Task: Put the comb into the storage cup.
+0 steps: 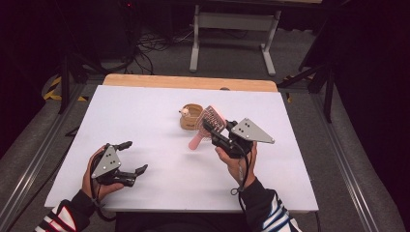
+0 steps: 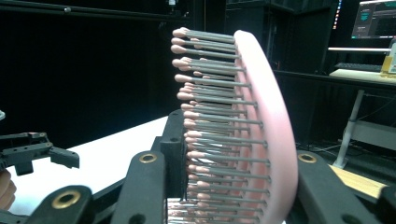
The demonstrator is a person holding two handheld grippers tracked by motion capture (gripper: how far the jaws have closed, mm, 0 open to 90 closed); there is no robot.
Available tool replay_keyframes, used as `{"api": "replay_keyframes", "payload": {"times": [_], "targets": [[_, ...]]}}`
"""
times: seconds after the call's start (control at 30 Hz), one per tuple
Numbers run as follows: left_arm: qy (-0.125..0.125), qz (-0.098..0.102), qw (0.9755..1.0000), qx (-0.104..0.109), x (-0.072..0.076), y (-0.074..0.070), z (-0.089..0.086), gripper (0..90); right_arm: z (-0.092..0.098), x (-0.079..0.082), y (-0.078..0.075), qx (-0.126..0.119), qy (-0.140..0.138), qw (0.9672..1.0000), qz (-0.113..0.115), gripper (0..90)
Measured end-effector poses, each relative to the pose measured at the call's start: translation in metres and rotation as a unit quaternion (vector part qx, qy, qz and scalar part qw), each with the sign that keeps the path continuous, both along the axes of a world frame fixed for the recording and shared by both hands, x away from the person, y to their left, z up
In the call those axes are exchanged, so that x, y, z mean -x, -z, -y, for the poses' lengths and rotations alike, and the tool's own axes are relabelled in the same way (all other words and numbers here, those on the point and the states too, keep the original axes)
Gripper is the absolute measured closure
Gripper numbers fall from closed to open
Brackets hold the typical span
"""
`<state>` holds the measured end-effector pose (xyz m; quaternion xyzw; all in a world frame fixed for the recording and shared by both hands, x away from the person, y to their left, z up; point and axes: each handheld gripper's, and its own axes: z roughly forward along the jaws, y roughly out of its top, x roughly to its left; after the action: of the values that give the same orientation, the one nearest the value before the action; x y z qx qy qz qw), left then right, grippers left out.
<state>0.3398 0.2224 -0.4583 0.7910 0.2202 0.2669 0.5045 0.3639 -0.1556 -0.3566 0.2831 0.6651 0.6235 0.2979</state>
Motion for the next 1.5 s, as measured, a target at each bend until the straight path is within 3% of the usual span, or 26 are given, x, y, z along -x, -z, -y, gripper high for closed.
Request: {"api": "replay_keyframes", "payload": {"times": [0.27,0.57,1.0,1.27,1.5], "targets": [[-0.011,-0.005,0.9999,0.008,-0.003,0.003,-0.01,9.0,0.006,-0.002,-0.01,-0.002,0.01,0.9998,0.015,63.7],[-0.008,0.001,0.9999,0.015,-0.002,0.002,-0.007,7.6,0.015,-0.009,-0.023,-0.011,0.026,0.9993,0.024,63.7],[-0.003,0.007,0.9999,0.01,0.0,0.003,-0.004,8.0,0.019,-0.024,-0.037,-0.024,0.053,0.9978,0.032,63.8],[-0.009,0.008,0.9999,0.01,-0.001,0.002,-0.005,7.9,0.015,-0.034,-0.041,-0.008,0.071,0.9968,0.036,63.9],[-0.007,0.009,0.9999,0.01,-0.001,0.003,-0.005,8.2,0.013,-0.043,-0.045,-0.009,0.078,0.9963,0.035,63.8]]}}
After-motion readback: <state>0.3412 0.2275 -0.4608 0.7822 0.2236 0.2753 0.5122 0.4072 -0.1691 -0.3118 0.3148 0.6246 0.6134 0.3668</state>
